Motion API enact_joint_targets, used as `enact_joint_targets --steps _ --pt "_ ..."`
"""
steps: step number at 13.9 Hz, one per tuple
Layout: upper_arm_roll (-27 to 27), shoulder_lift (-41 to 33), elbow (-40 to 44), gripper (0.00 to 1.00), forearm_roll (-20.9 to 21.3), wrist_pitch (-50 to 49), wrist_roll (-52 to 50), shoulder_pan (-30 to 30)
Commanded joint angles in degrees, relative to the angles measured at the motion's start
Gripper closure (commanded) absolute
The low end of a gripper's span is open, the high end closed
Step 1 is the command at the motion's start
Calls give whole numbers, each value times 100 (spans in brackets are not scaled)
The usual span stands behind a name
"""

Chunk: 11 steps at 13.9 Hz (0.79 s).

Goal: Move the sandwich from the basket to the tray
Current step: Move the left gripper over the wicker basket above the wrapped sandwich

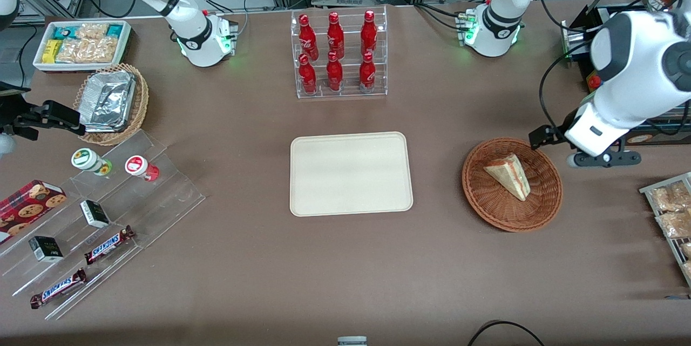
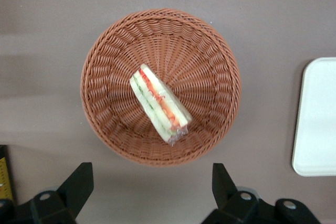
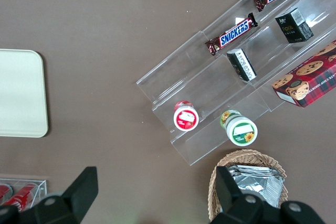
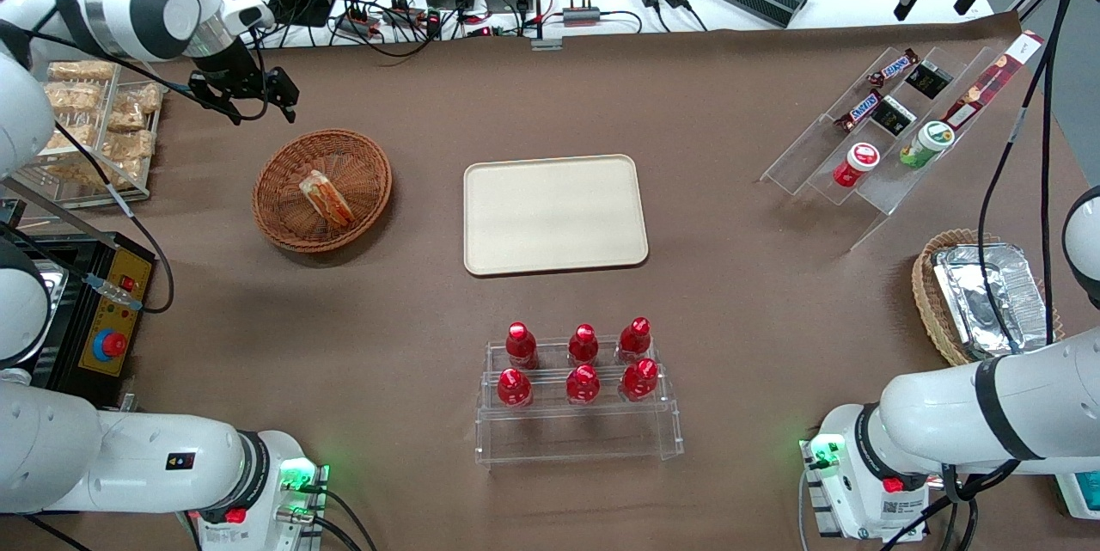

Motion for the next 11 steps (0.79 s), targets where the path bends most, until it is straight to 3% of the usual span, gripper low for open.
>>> enact_joint_targets --steps 1,3,9,11 --pt "1 271 -199 0 87 601 -438 -57" --pt "1 420 -357 0 78 953 -623 -57" --pt "-7 807 -534 0 87 1491 -3651 -268" --pt "-7 878 -542 0 87 1535 -4217 -268"
